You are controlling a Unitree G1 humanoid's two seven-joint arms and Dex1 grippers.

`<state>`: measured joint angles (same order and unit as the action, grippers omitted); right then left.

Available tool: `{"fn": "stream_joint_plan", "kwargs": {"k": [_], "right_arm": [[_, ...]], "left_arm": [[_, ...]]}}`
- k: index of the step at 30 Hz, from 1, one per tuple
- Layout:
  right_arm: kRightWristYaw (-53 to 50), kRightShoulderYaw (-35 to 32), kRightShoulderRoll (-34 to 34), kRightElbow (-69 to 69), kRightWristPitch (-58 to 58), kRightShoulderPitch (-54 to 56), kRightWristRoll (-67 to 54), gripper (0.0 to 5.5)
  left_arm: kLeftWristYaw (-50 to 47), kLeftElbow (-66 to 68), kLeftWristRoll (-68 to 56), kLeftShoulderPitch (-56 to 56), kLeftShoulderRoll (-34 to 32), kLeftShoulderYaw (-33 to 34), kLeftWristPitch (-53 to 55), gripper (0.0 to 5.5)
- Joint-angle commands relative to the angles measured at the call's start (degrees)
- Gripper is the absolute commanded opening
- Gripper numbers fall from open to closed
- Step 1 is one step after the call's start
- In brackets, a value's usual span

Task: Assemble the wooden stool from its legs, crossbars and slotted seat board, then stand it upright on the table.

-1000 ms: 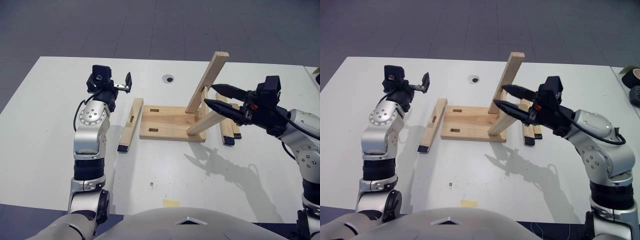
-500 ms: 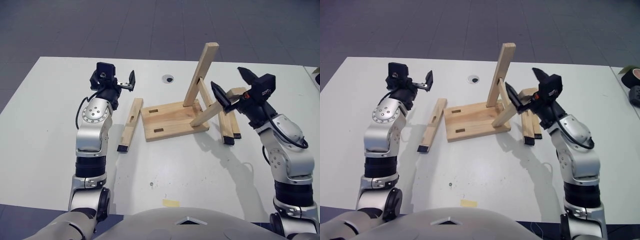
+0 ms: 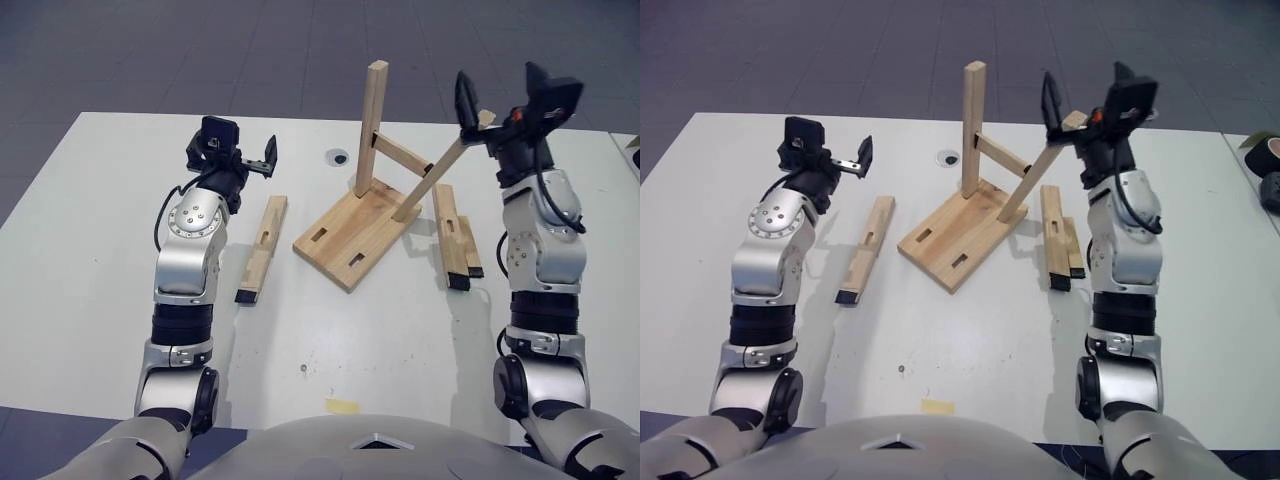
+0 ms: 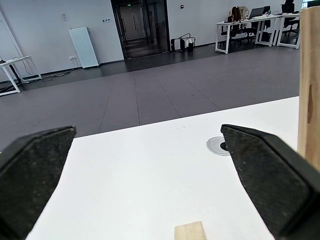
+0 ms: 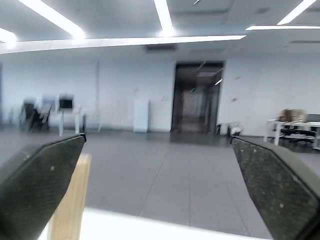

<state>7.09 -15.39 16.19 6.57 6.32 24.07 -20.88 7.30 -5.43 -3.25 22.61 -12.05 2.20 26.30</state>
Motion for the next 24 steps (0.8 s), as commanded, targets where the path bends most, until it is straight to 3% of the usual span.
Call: {"fn": "stream_joint_plan", "kwargs": {"k": [1,6,13,18,24], "right_arm": [[-9.16,-3.09,-2.27,6.75,4.99,-6.34,3.49,5.38],[-17.05,-1.41,-6.5,5.85,13.51,-8.92,7.47,5.38],[-13.5,5.98,-12.64,0.02,23.11,2.48,3.89,5.38],[-11.09,5.77,-10.74,-1.11,21.55,3.71,5.13,5.38],[-7.76,5.1,-6.15,2.16,22.8,-2.98,6.88,5.38]], "left_arm": [[-0.39,-0.68,0.42,-1.02,-0.04,0.26,0.18,5.4],[-0.64,0.19,0.94,-0.16,-0.26,0.03,-0.54,5.4],[-0.48,1.97,1.61,0.96,-0.08,-0.61,-1.47,5.4],[-0.88,1.33,1.9,-0.32,0.38,-1.3,-0.97,5.4],[-0.55,-0.24,3.11,-4.03,-0.15,-3.05,-0.22,5.4]]}}
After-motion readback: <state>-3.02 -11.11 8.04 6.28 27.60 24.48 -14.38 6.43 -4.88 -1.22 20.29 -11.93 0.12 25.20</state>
